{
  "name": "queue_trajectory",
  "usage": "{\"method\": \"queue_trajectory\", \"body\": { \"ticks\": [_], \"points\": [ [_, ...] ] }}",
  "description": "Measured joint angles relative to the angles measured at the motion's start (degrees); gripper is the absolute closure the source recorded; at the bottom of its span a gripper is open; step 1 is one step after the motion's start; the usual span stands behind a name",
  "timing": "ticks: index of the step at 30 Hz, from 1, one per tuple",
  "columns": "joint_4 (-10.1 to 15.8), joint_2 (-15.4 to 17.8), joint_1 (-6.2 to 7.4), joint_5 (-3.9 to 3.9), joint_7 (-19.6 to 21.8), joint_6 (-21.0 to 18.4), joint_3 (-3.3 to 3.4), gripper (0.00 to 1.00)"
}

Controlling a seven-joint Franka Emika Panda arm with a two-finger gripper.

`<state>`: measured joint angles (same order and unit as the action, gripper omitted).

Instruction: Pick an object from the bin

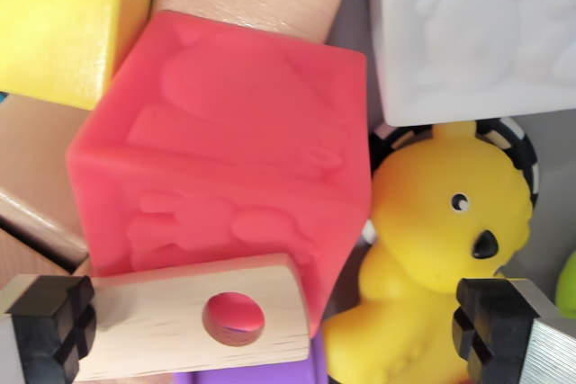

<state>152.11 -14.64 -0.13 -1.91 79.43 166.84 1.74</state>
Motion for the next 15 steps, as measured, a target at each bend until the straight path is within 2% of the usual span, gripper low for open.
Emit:
{"method": "queue_trajectory", "body": {
  "ticks": [6,7,15],
  "points": [
    [-0.1,-0.8,-0.29,-0.1,-0.2,1.5,-0.42,0.0],
    [-0.2,-0.9,-0.33,-0.1,-0.2,1.6,-0.47,1.0],
    [-0.4,-1.1,-0.35,-0.1,-0.2,1.8,-0.64,1.0]
  ]
}}
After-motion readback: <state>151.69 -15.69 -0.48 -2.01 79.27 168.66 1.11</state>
